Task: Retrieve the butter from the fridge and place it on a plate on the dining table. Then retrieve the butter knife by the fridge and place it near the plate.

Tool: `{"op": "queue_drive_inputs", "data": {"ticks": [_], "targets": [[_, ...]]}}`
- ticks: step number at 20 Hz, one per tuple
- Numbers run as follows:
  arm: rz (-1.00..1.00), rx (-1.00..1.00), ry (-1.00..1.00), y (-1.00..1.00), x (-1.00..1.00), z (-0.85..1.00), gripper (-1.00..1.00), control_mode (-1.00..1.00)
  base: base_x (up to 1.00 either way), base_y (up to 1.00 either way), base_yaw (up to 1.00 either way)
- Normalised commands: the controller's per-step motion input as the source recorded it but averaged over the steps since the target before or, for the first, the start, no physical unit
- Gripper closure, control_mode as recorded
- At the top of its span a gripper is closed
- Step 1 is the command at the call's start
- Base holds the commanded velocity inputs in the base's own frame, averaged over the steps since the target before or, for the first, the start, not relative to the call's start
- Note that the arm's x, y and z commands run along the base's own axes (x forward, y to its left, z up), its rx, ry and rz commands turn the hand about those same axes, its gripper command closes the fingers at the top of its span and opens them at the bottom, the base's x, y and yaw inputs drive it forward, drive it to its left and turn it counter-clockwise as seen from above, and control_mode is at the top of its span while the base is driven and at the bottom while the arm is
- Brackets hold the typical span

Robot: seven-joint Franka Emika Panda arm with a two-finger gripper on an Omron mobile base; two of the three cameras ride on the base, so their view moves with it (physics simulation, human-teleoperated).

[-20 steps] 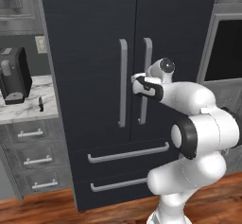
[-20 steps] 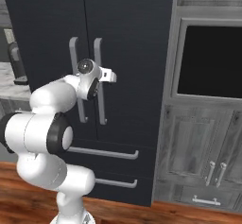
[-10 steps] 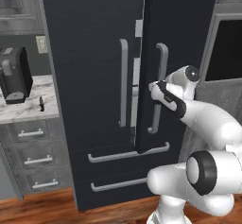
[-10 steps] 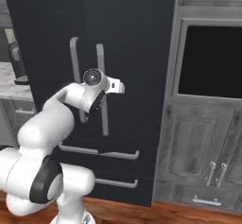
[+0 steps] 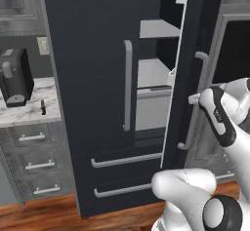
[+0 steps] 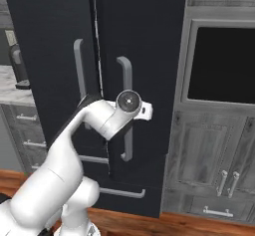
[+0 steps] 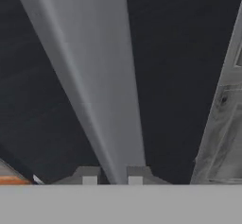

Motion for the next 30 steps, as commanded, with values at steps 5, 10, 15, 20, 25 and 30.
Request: {"op": "queue_drive_inputs", "data": {"ticks": [5,10,15,20,25,30], "targets": [[0.00,0.00,0.02,-0.38,-0.32,0.00,1.00,-1.00,0.00,0.00,0.00],[0.00,0.00,0.00,-0.02,-0.07,0.00,-1.00,-1.00,0.00,0.00,0.00],[-0.20,-0.06,-0.04,-0.03,-0.69,0.28,-1.00,-1.00,0.00,0.00,0.00],[-0.20,-0.30,-0.01,0.01,-0.95,0.79,-1.00,-1.00,0.00,0.00,0.00],[-0.12,-0.54,0.16,0.69,-0.82,0.13,-1.00,-1.00,0.00,0.00,0.00],[-0.15,-0.57,0.30,1.00,-0.20,-0.01,-1.00,-1.00,0.00,0.00,0.00]]}}
